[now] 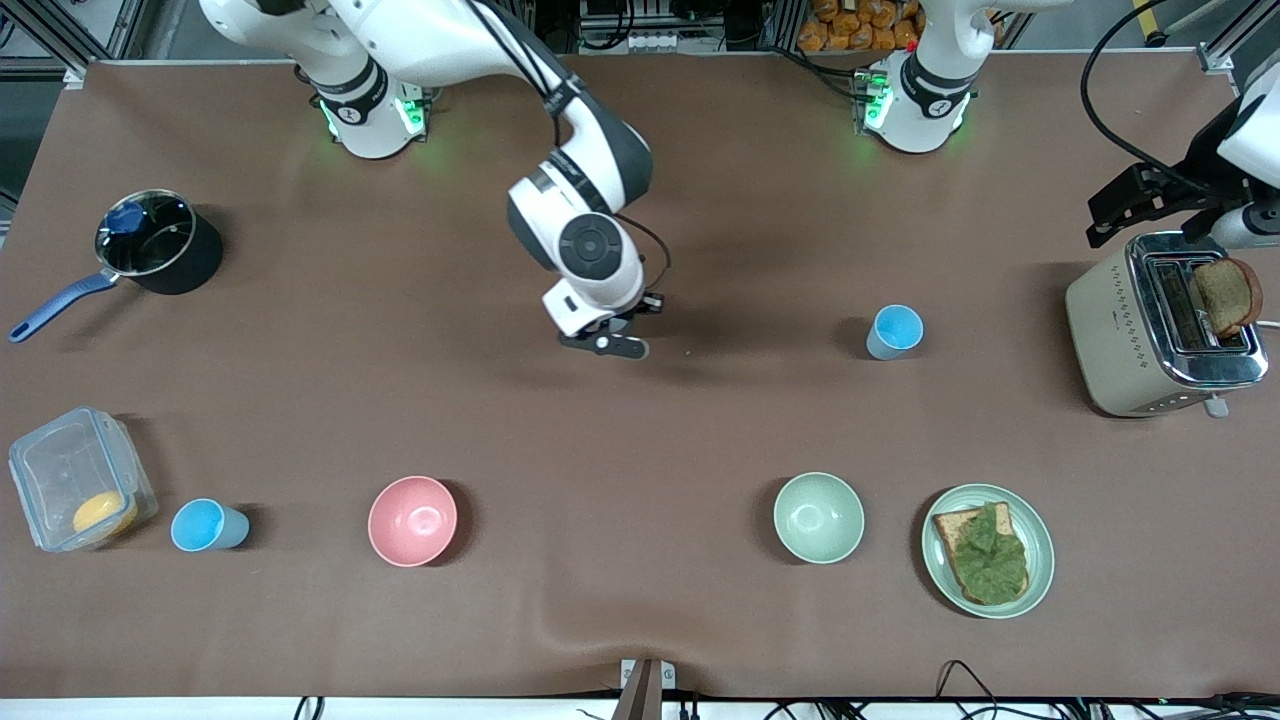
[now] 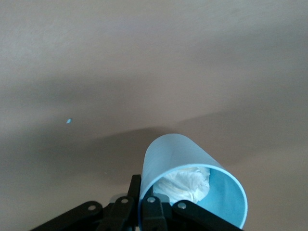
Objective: Stack blue cups with both arms
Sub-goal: 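Carry the cup to the table center and open the right gripper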
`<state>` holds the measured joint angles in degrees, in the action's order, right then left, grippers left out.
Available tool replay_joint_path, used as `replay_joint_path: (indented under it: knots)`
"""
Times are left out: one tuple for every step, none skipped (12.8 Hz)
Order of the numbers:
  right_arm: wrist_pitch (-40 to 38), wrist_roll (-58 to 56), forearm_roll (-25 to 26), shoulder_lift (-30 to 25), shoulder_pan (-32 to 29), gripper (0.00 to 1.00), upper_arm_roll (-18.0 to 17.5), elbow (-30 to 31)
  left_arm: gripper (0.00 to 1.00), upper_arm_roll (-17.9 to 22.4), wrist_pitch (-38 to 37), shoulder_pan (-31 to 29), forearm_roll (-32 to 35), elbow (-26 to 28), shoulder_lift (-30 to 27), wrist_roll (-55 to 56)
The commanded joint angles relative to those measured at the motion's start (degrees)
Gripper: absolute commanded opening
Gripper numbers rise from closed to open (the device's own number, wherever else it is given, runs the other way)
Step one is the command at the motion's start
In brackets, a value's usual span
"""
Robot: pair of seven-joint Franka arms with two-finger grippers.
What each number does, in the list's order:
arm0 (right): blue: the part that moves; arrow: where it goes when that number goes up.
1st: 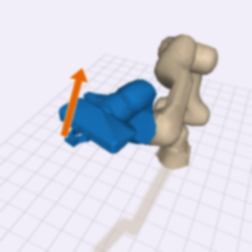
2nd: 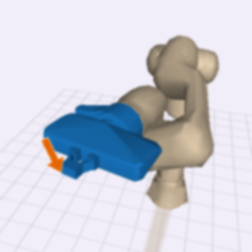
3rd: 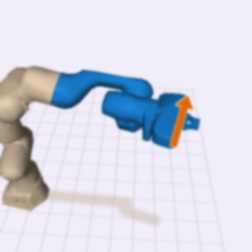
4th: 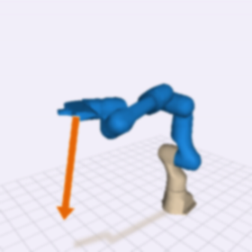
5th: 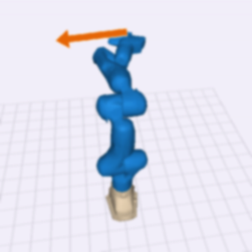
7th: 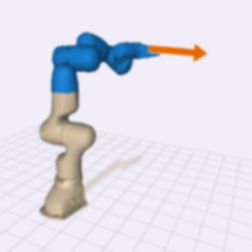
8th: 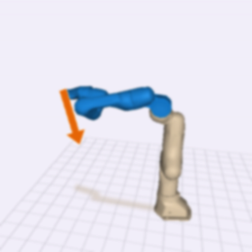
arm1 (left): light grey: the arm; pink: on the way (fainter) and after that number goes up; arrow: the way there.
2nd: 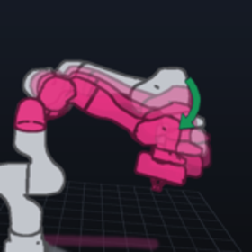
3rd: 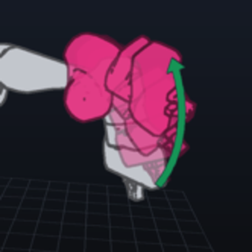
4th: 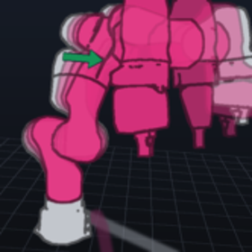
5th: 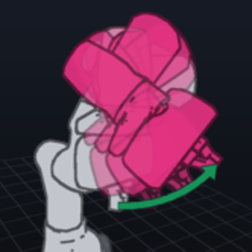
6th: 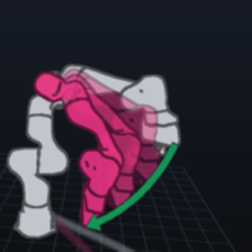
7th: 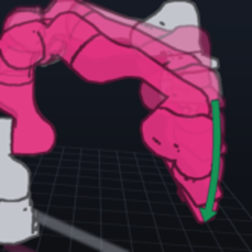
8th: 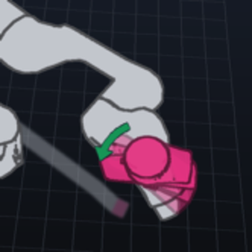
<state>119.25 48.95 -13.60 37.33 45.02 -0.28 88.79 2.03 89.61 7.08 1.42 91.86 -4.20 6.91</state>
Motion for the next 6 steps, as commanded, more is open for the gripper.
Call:
replay_joint_path:
  knots:
    - [1.1,0.8,-1.2,3.1,1.6,0.0,0.1,-2.3,1.0,-0.4,0.0,-0.3,1.0,-0.6,0.2,0.6]
    - [2.0,0.8,-1.1,3.4,2.3,0.07,0.1,-2.3,1.0,-0.4,0.0,-0.3,1.0,-0.6,0.2,0.6]
    - [3.1,0.9,-1.1,3.5,2.5,0.68,0.1,-2.3,1.0,-0.4,0.0,-0.3,1.0,-0.6,0.2,0.6]
    - [3.1,0.8,-0.8,3.2,2.9,1.0,0.1,-2.3,1.0,-0.4,0.0,-0.3,1.0,-0.7,0.2,0.6]
    - [2.9,0.8,-1.0,2.8,3.2,1.0,0.1,-2.6,1.0,-0.4,0.0,-0.4,1.0,-0.6,0.2,0.6]
    - [2.3,0.6,-1.0,2.1,3.2,1.0,0.2,-2.9,1.0,-0.3,0.0,-0.4,1.0,-0.7,0.1,0.6]
